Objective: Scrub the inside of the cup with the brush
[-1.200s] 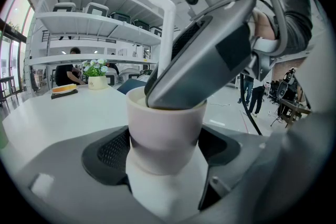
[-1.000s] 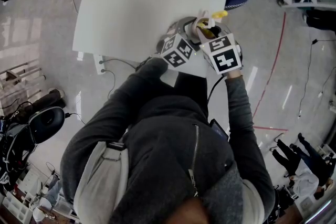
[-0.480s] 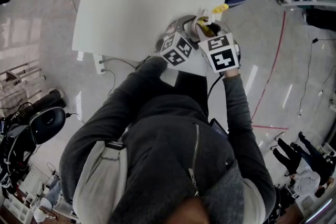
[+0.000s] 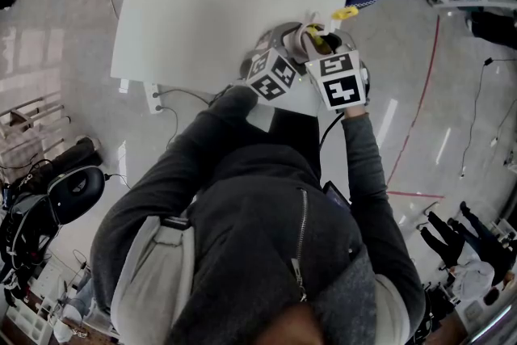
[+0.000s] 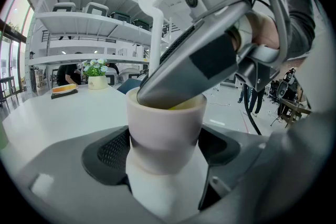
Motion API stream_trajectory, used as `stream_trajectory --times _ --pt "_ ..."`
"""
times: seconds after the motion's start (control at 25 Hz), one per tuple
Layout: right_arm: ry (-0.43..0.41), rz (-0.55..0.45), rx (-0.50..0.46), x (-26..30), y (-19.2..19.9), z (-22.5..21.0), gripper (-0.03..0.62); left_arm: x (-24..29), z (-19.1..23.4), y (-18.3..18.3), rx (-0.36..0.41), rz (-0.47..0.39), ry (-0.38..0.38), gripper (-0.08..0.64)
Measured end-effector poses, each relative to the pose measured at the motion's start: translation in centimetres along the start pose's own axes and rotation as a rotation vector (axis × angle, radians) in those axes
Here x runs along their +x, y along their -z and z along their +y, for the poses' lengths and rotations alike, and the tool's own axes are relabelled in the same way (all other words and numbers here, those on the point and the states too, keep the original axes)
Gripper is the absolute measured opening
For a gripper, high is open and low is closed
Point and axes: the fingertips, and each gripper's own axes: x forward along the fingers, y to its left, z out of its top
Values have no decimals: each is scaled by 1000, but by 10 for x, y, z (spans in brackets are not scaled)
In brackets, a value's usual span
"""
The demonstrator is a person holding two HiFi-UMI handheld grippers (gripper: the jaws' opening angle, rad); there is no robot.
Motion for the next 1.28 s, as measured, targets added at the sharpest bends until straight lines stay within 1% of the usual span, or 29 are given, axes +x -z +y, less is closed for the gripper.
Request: stream_trajectory --times 0.6,0.92,1.28 --pt "35 43 -50 -2 7 0 92 -1 0 2 5 2 -1 410" --pt "28 77 -57 -4 11 1 92 0 0 2 6 4 -1 410" --pt "-1 129 -80 -8 17 2 92 2 -2 0 5 7 -1 410"
